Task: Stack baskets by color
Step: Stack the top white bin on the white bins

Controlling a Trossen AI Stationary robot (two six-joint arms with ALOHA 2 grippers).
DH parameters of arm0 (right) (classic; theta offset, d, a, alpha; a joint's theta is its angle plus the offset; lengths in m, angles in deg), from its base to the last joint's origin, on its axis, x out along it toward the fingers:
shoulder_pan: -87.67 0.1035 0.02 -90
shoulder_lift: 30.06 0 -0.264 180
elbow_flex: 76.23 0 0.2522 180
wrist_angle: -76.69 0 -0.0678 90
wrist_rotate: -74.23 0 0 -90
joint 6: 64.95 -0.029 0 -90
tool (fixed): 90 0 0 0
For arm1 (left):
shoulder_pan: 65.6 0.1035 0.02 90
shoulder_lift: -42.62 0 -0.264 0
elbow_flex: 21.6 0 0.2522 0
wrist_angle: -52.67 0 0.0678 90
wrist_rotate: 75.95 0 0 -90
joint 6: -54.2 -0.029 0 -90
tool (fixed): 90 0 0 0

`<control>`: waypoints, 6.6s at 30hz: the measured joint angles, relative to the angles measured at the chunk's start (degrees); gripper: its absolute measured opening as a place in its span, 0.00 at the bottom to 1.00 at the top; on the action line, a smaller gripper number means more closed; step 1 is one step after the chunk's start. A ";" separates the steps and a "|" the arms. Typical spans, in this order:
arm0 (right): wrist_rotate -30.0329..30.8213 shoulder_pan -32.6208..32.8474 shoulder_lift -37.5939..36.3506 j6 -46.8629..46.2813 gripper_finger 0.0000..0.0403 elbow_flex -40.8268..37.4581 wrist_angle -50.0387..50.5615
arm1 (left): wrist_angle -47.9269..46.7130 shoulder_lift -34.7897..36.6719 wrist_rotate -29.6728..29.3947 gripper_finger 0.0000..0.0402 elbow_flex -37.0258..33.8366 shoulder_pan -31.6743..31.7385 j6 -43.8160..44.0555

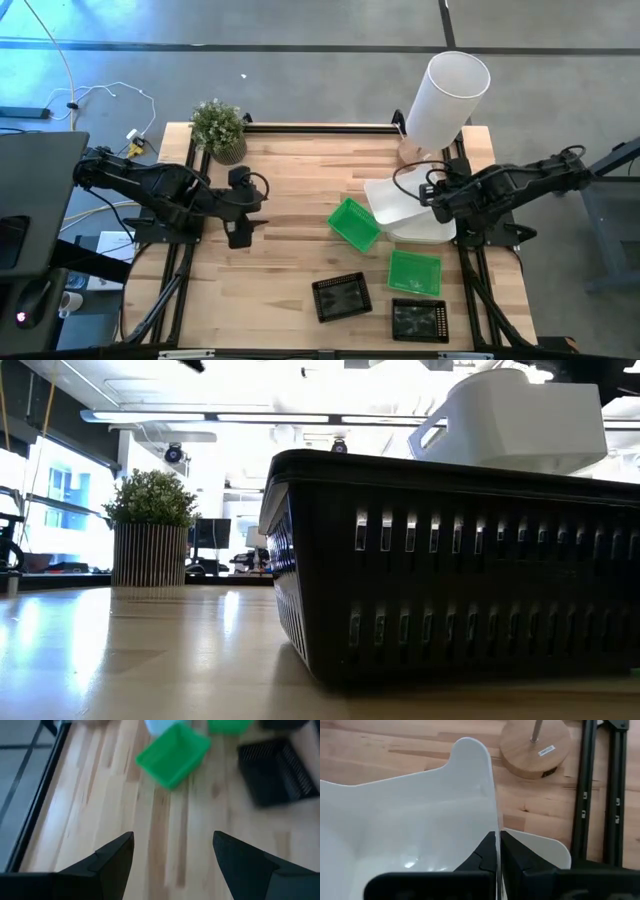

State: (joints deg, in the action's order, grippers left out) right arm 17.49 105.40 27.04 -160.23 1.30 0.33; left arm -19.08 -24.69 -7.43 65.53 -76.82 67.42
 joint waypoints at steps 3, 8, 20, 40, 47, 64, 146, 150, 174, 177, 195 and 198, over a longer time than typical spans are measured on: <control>1.14 1.92 0.74 -0.87 0.00 0.00 -0.08 | 4.51 -0.02 0.20 0.64 0.00 0.00 0.08; 2.51 5.12 2.09 -2.97 0.00 0.00 0.08 | 10.29 -0.02 0.22 0.64 0.00 0.00 -1.74; 8.37 13.30 6.02 -10.35 0.00 0.00 -2.97 | 14.92 -1.18 0.31 0.64 -0.11 0.00 -6.55; 9.58 12.46 10.45 -17.64 0.00 0.00 -0.04 | 12.52 -4.11 0.29 0.64 -0.02 -0.02 -10.90; 10.86 11.39 13.29 -17.78 0.00 0.00 -6.40 | 12.31 -4.07 0.29 0.64 -0.02 -0.02 -10.91; 15.44 11.39 22.83 -18.39 0.00 0.00 -20.60 | 4.58 -4.07 0.27 0.64 -0.02 -0.02 -10.91; 0.88 -35.93 41.37 32.10 0.00 -0.03 -58.16 | -3.91 -4.04 0.29 0.65 0.00 -0.02 -5.87; -0.54 -36.36 42.38 32.08 0.00 -0.02 -57.98 | -4.07 -4.04 0.29 0.65 0.02 -0.02 -5.88; -1.96 -36.68 44.84 33.89 0.15 -0.02 -53.60 | -5.43 -4.04 0.30 0.64 0.02 0.00 -4.84; -2.02 -36.48 43.98 34.99 0.21 -0.02 -53.65 | -5.42 -4.04 0.29 0.65 0.02 0.00 -4.84; -5.11 -30.84 28.52 48.41 0.27 -0.02 -54.27 | -5.37 -4.04 1.78 0.65 0.02 0.00 -1.63; -6.76 -29.09 26.72 56.17 0.27 -0.02 -57.15 | -5.33 -4.04 1.78 0.64 0.02 -0.02 0.69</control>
State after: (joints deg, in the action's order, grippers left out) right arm 10.73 76.31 53.77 -104.06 1.28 -56.81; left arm -24.41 -28.74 -5.65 65.55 -76.84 68.11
